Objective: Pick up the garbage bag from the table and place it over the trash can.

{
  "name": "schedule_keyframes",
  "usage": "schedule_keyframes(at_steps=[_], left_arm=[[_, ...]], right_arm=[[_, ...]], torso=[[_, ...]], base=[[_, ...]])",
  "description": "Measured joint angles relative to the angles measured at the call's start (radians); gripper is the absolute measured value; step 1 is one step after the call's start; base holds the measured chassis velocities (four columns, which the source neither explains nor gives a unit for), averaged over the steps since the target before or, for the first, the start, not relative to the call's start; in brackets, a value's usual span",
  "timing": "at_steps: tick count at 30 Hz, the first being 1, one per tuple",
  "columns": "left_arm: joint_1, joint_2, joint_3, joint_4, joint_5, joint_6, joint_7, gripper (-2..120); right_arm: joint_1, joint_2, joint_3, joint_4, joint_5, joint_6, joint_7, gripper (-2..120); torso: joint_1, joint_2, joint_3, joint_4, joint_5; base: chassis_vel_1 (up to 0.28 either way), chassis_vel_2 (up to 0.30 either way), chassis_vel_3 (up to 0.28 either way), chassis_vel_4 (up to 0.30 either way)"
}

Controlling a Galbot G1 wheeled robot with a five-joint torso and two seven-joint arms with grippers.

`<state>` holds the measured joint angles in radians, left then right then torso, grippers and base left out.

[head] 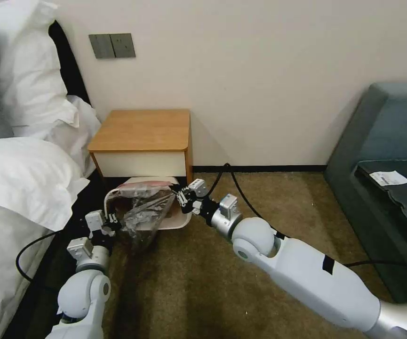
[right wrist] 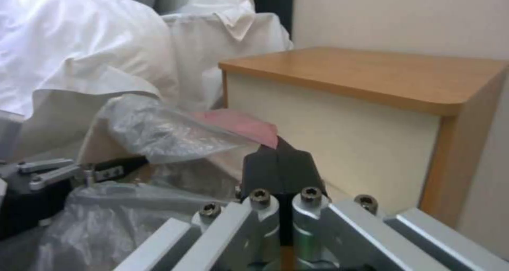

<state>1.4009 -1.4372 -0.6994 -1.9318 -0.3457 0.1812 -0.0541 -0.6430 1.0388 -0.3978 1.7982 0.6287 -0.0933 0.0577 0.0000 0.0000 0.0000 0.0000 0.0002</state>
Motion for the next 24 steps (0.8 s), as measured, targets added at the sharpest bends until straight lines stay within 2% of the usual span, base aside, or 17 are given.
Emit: schedule_keyframes(at_steps=[12, 24], left_arm=[[0.011, 0.0, -0.017, -0.02, -0.02, 0.0, -0.002, 0], [0.031, -0.008, -0.016, -0.052, -0.036, 0.005, -0.005, 0]], right_arm=[[-0.079, -0.065, 0.084, 0.026, -0.013, 0.019, -0.017, 0], [-0.112, -0.084, 0.105, 0.024, -0.023, 0.037, -0.024, 0]], torso=[[0.0, 0.0, 0.0, 0.0, -0.0002], [0.0, 0.0, 0.0, 0.0, -0.0001]], base=[[0.0, 0.0, 0.0, 0.0], [0.0, 0.0, 0.0, 0.0]])
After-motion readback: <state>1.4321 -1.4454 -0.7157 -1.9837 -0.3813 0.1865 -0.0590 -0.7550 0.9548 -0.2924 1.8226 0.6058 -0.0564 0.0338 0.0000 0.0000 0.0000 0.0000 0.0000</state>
